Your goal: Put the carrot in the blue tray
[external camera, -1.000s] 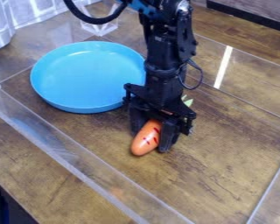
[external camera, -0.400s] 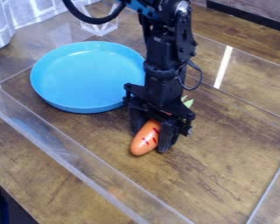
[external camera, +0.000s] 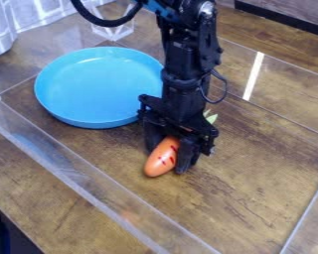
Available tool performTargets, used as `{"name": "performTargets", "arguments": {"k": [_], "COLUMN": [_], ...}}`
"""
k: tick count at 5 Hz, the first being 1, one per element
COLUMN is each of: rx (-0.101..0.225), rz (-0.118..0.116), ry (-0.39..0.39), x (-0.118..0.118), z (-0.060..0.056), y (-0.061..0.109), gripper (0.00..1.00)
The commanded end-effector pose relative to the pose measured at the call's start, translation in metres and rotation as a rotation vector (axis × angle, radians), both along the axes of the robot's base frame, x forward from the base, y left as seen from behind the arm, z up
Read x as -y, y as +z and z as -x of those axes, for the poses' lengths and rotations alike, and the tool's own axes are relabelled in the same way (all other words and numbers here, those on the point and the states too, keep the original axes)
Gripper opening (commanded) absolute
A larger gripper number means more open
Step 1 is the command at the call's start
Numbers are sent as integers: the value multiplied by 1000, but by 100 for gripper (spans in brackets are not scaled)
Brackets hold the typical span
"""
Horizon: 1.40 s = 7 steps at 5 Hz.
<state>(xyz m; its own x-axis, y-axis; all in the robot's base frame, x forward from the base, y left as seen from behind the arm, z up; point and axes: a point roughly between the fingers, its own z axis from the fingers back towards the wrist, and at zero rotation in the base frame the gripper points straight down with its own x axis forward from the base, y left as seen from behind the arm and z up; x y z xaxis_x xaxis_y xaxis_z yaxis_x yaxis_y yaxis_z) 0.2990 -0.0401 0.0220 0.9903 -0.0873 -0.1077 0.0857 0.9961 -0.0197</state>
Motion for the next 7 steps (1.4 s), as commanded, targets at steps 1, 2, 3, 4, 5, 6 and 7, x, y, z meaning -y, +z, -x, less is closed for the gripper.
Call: {"name": "performTargets", "arguments": {"k": [1,2,3,4,5,6,7], "rx": [82,94,112,153,206,242,235], "rz": [1,-11,-28,-51,-77,-96,-105], "ry": [-11,-12,-11,-2,53,139,187], "x": [1,-1,-6,-15,-40,-80,-111], "z": [-6,-7,-6,-4,-1,3,18], "y": [30,41,59,88,126,133,125], "gripper": [0,0,0,0,0,0,0]}}
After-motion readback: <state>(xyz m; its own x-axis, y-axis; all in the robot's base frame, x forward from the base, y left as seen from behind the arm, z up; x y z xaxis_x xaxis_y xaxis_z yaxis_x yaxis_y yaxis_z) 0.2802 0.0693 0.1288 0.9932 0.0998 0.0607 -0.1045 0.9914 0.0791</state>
